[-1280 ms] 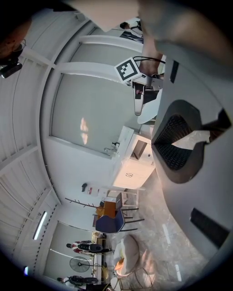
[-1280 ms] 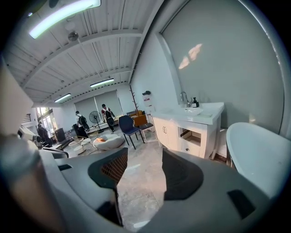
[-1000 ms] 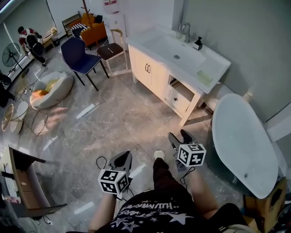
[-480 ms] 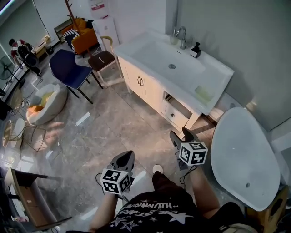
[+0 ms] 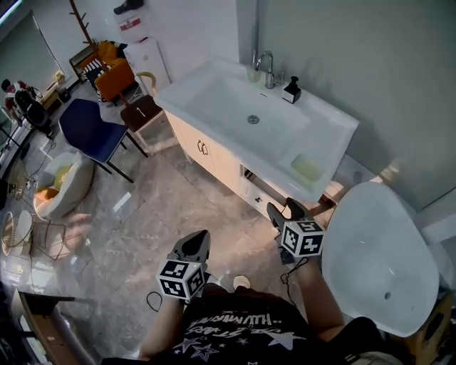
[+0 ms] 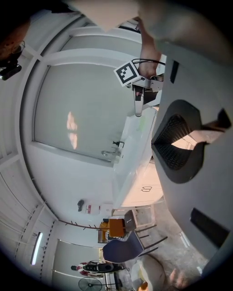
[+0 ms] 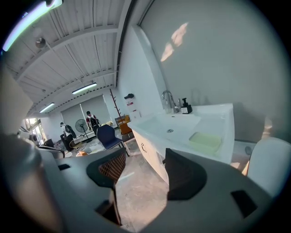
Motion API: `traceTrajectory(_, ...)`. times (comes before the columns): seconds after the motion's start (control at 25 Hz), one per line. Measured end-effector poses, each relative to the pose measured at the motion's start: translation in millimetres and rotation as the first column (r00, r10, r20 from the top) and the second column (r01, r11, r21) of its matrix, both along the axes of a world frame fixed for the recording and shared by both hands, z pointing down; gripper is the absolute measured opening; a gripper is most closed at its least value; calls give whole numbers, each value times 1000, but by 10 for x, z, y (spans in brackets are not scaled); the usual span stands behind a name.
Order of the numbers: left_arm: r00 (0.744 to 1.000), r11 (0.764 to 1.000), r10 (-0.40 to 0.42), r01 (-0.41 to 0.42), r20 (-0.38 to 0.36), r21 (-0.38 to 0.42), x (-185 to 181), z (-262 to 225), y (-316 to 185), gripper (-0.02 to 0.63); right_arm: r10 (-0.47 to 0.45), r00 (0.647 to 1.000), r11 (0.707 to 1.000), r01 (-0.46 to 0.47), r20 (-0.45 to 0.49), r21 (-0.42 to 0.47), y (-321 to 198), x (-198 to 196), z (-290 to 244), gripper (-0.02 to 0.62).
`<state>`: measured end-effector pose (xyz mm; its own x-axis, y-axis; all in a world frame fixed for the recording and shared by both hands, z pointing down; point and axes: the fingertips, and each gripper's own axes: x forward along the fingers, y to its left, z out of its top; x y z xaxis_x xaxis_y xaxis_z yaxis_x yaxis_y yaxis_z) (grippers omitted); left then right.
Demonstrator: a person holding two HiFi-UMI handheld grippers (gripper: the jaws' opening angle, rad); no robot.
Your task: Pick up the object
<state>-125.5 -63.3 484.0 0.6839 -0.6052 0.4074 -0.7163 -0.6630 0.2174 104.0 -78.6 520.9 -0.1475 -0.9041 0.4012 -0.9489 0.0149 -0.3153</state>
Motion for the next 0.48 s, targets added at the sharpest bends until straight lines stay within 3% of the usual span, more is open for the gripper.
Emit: traceTrajectory(0.48, 983, 984, 180, -180, 21, -13, 752, 12, -810, 15, 177, 984, 984, -176, 17, -34, -311, 707, 72, 267)
